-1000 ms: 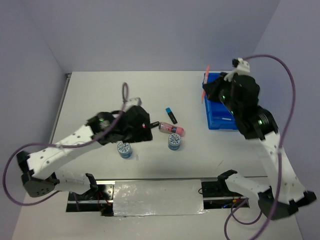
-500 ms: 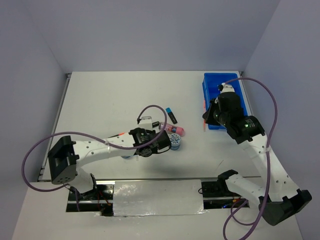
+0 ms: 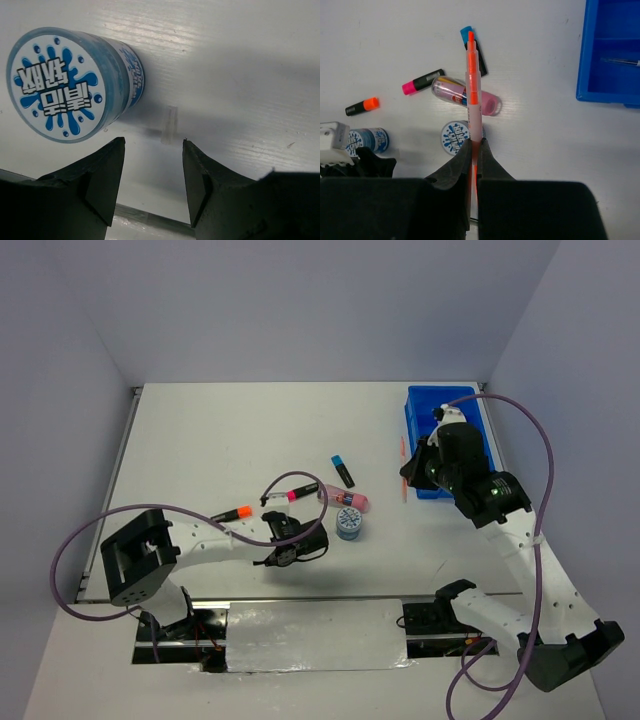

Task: Sort the stationery into containers
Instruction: Pick up the pen cap from the center of the board.

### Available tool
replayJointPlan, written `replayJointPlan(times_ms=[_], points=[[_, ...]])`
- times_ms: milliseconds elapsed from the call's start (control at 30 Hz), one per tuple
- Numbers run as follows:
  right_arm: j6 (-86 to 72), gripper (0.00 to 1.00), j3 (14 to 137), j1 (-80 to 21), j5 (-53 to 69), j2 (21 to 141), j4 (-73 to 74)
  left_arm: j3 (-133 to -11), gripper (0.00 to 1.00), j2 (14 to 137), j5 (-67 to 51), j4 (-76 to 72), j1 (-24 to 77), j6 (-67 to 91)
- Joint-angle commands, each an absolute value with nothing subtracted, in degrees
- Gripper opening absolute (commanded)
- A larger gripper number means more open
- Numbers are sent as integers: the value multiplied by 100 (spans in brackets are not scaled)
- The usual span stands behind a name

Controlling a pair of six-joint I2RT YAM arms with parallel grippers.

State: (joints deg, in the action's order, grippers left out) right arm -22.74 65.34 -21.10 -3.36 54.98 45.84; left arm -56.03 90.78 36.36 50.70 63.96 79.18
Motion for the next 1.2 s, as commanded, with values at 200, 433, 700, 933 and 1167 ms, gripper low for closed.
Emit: replayJointPlan(times_ms=[200,433,700,933,1167], points=[[-2276,0,6653,-2092,-70,5564,4324,-5239,57,8912,3411,4035,6091,7305],[-2285,0,6653,-2092,-44,5528,4368,-5010,50,8965,3235,3683,5924,7128],[-2303,0,6741,-2092,-26,5520,4412,-4791,41,9035,2962,3366,5862,7058],[-2338,0,6855,-2092,78,5502,4403,-4413,19,8868,2646,3156,5862,7189],[-2285,0,6768,-2066,965,5528,4026,-4622,0,8746,2469,3365,5889,7093]])
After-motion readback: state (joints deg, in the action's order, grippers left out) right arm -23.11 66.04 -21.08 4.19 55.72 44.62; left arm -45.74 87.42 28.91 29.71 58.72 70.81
